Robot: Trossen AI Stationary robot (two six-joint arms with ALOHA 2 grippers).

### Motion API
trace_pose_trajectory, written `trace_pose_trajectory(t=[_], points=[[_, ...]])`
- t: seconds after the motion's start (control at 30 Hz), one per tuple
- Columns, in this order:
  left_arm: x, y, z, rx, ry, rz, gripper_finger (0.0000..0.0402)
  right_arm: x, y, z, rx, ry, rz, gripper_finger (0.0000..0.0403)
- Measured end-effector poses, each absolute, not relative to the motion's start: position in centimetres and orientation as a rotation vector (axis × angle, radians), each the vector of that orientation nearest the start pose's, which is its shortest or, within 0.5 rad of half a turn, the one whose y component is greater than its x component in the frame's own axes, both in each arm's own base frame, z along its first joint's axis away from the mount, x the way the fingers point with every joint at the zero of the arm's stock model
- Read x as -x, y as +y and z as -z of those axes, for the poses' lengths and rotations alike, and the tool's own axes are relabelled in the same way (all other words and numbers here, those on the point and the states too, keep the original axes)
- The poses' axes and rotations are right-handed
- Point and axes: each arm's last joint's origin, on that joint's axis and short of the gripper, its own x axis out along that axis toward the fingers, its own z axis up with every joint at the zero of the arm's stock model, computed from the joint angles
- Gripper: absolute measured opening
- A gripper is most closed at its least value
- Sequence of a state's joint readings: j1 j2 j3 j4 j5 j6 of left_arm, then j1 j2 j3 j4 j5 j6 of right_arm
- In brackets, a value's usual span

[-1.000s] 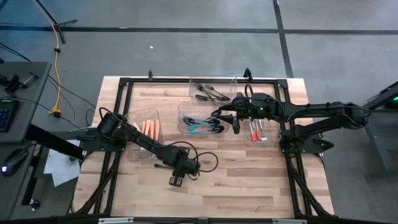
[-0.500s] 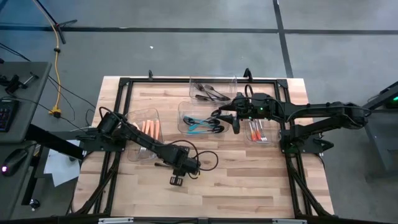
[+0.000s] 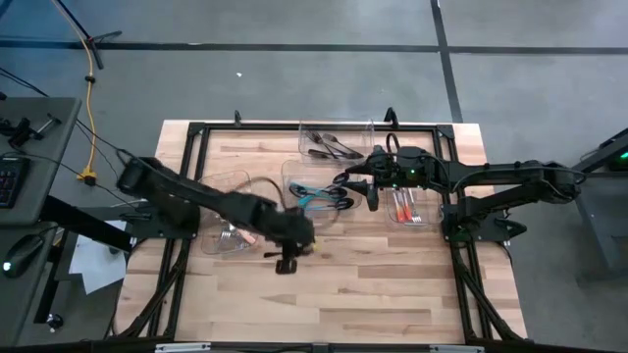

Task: Sort silverware by color (type)
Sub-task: Put the black fork into the top transparent bin

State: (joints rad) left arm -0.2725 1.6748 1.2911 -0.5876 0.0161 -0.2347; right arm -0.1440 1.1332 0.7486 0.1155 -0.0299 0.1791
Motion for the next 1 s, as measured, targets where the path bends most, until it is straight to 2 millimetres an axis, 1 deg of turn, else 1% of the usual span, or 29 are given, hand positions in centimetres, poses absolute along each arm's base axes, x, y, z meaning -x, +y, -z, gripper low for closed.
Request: trace_pose_trajectory(t=[0.17,0.27,0.37,0.43,0.47,0.57,0.73,0.8,0.87,1.0], points=[[-32.4,-7.7,-31.2,0.123,0.672,0.086,0.0088,-24.8,-3.5,-28.1,-0.201,0.257,0.137,0.0201],[-31.3,-6.6,-34.5,0.102,0.488,0.046,0.0088,-24.9,-3.5,-28.1,-0.2,0.253,0.137,0.0201],[-30.1,-5.5,-37.2,0.06,0.322,0.012,0.0088,-24.9,-3.5,-28.1,-0.2,0.249,0.137,0.0201],[-29.4,-4.7,-38.7,0.035,0.237,-0.004,0.0088,-24.9,-3.5,-28.1,-0.197,0.249,0.136,0.0201],[-29.0,-4.1,-39.1,0.03,0.222,-0.02,0.0088,-24.9,-3.5,-28.1,-0.197,0.249,0.136,0.0201],[-28.6,-2.6,-39.8,0.014,0.187,-0.09,0.0088,-24.9,-3.5,-28.1,-0.196,0.249,0.136,0.0201],[-28.6,-0.5,-39.8,0.004,0.175,-0.155,0.0088,-24.9,-3.5,-28.1,-0.17,0.252,0.133,0.0201],[-29.0,0.0,-38.8,0.035,0.115,-0.152,0.0088,-24.9,-3.5,-28.1,-0.148,0.255,0.131,0.0201],[-29.0,0.5,-37.1,0.07,0.048,-0.131,0.0088,-24.9,-3.5,-28.1,-0.145,0.255,0.13,0.0201],[-28.0,1.6,-33.8,0.145,-0.091,-0.15,0.0088,-24.9,-3.5,-28.1,-0.146,0.259,0.13,0.0201]])
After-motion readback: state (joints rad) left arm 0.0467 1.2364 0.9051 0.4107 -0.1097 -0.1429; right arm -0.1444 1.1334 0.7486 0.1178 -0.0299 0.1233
